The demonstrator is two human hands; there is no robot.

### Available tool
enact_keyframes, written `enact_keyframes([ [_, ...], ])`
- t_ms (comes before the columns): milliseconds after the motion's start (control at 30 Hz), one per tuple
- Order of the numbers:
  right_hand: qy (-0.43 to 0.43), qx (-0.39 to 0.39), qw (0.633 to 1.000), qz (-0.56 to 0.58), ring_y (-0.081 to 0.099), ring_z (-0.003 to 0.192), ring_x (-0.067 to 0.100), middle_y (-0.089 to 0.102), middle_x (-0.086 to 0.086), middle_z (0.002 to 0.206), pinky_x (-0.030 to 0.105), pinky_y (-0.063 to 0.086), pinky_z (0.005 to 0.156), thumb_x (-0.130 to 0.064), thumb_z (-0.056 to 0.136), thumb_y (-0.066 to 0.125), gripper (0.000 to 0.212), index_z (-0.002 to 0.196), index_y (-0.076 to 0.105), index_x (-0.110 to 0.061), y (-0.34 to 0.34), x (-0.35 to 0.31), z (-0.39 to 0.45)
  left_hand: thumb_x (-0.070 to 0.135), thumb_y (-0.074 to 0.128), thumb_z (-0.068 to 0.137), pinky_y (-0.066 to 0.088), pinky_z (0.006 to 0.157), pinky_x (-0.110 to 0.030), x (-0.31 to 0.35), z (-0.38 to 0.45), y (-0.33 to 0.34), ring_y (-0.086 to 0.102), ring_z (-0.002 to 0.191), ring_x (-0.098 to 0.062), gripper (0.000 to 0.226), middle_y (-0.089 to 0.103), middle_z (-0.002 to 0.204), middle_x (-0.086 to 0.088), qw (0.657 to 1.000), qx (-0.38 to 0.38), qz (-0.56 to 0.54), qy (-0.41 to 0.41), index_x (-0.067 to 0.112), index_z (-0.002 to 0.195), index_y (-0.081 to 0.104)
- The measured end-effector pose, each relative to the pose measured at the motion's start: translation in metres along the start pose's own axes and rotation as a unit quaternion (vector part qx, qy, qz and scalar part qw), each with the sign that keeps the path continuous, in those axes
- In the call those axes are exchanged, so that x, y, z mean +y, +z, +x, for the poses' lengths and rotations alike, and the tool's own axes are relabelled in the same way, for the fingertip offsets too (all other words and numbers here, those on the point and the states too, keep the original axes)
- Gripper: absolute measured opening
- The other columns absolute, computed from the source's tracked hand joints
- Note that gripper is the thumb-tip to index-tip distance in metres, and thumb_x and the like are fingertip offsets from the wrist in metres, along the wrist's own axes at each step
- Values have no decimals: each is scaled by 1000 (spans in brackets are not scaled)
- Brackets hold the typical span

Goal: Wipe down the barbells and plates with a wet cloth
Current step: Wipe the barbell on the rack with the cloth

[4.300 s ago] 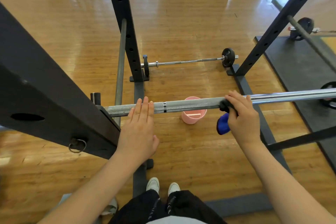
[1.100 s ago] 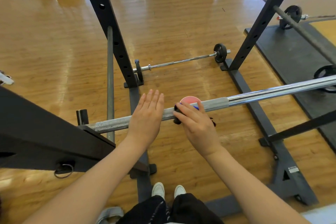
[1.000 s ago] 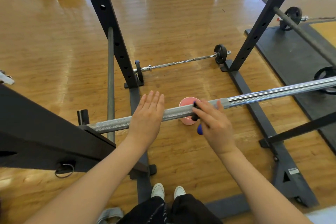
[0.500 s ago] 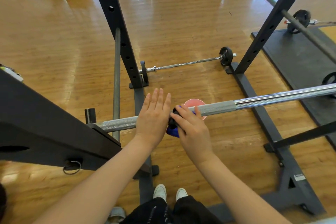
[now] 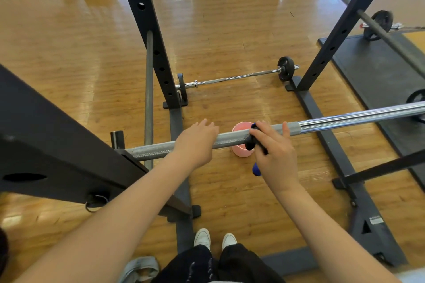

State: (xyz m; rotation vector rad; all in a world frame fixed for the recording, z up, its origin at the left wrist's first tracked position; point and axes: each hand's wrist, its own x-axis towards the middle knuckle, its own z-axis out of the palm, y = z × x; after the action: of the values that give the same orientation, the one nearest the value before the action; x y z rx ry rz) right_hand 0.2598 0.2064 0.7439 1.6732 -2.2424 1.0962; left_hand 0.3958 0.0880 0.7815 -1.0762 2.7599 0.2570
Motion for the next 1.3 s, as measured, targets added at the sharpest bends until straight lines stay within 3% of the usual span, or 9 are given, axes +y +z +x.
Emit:
enact_keyframes([
  [100, -60, -15, 998, -3, 62, 107, 28, 67, 13, 113, 42, 19, 115, -2, 82, 52, 26, 100, 71, -3, 20, -33, -3, 6, 54, 91, 10, 116, -30, 0, -2, 6, 14, 145, -20, 69, 23, 156, -6, 999, 43, 14, 10, 11, 149, 19],
  [200, -124, -42, 991, 1, 60, 112, 27, 67, 13, 115, 55, 33, 106, -8, 84, 44, 32, 103, 71, -3, 28, -47, -5, 15, 53, 93, 9, 116, -29, -2, -6, 8, 20, 143, -20, 61, 31, 152, -6, 996, 82, 14, 8, 9, 147, 25],
  [367, -58, 24, 998, -12, 53, 115, 19, 65, 13, 117, 52, 23, 111, -3, 82, 46, 33, 105, 70, -4, -5, 26, -8, 8, 54, 91, 11, 116, -29, -1, -8, 8, 25, 142, -20, 57, 36, 149, -7, 997, 77, 9, 14, 8, 143, 32],
  [533, 32, 74, 996, -31, 62, 108, 29, 66, 17, 113, 47, 20, 111, -7, 83, 46, 32, 100, 72, -1, 0, 23, -8, 3, 45, 93, 4, 117, -32, -1, -6, 9, 8, 146, -22, 65, 14, 158, -10, 996, 71, 37, 26, 7, 150, 13],
  [800, -108, -31, 994, -17, 60, 113, 28, 65, 14, 119, 48, 18, 115, -7, 87, 43, 34, 109, 68, -3, 17, -21, -8, 17, 45, 96, -8, 112, -31, 1, -9, 12, -2, 146, -23, 71, 3, 159, -12, 992, 112, 54, 16, 7, 150, 2],
  [867, -77, -25, 996, -27, 59, 114, 27, 63, 13, 123, 43, 11, 116, -5, 87, 42, 36, 112, 67, -3, 2, 9, -9, 18, 46, 95, -7, 113, -31, 0, -10, 12, -1, 146, -23, 72, 4, 159, -12, 992, 110, 53, 18, 7, 151, 2],
  [1000, 35, 24, 998, -51, 56, 118, 30, 60, 15, 126, 58, 18, 110, -9, 88, 42, 37, 116, 65, -2, -16, 50, -12, 23, 48, 95, -5, 115, -32, -1, -9, 13, -1, 146, -22, 75, 2, 159, -11, 993, 100, 56, 24, 7, 151, 1],
  [1100, 57, 46, 996, -42, 48, 123, 28, 59, 19, 126, 50, 17, 112, -15, 88, 47, 37, 116, 64, 2, -5, 35, -14, 24, 50, 95, -3, 117, -33, -3, -8, 13, -1, 146, -22, 77, 2, 159, -10, 994, 94, 56, 27, 8, 151, 0],
  [1300, -105, -21, 994, -11, 58, 115, 31, 64, 17, 119, 51, 24, 110, -6, 82, 58, 32, 112, 67, 0, 36, -44, -13, 37, 51, 94, -9, 114, -35, -3, -10, 13, -5, 146, -21, 83, 0, 159, -8, 994, 93, 48, 5, 11, 151, -4],
])
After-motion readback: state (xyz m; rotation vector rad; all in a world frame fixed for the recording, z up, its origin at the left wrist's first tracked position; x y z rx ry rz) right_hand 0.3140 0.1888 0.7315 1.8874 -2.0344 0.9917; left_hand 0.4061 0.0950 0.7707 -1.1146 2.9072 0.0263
